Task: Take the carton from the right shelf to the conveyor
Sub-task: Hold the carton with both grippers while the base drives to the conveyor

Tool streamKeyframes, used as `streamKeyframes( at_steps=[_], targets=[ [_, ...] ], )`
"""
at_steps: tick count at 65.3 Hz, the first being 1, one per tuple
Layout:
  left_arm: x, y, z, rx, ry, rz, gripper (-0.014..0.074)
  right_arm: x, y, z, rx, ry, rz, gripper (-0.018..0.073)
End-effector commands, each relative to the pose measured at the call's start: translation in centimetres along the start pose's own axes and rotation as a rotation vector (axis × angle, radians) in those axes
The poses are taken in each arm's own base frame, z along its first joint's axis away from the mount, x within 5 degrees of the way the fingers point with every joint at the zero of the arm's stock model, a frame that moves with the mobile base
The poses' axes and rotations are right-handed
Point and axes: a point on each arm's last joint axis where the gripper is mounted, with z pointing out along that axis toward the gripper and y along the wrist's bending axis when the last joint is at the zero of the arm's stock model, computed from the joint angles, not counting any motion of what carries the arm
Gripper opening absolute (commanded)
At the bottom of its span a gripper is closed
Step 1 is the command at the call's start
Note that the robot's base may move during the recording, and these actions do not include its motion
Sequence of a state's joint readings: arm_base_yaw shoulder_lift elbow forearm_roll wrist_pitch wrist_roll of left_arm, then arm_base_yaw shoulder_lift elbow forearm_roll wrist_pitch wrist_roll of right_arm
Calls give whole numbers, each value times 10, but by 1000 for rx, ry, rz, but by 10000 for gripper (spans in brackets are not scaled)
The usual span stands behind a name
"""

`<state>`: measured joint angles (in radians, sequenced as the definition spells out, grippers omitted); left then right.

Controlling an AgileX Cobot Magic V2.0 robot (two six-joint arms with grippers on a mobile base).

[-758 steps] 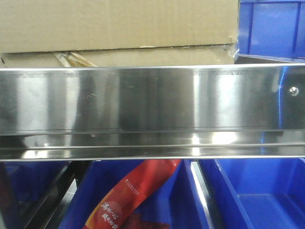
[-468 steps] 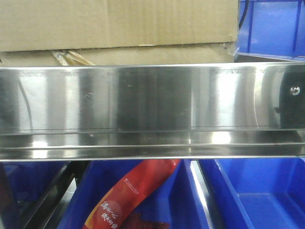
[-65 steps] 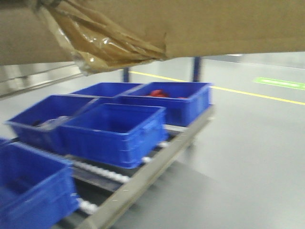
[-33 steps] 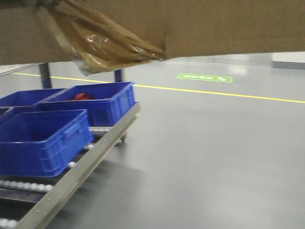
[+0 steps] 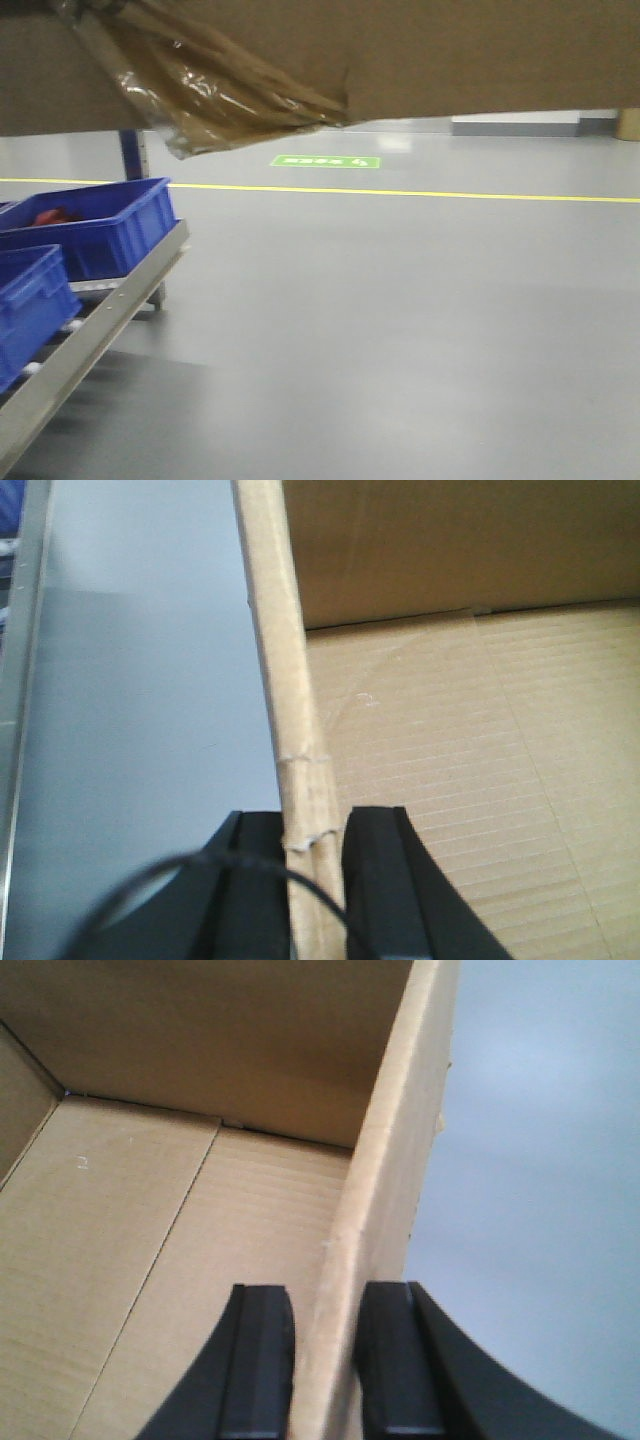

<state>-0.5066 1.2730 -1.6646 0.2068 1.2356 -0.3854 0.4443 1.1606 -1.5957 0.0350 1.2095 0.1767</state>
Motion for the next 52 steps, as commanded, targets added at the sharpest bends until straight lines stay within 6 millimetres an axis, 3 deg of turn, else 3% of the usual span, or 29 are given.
streamKeyframes(
  at_steps=[1,52],
  targets=[
    [-3,0,-6,10,-50,12,-16,-2,1,-7,-19,-45,-12,-70],
    [-3,0,-6,10,-50,12,-16,-2,1,-7,-21,-44,-11,-70]
  ],
)
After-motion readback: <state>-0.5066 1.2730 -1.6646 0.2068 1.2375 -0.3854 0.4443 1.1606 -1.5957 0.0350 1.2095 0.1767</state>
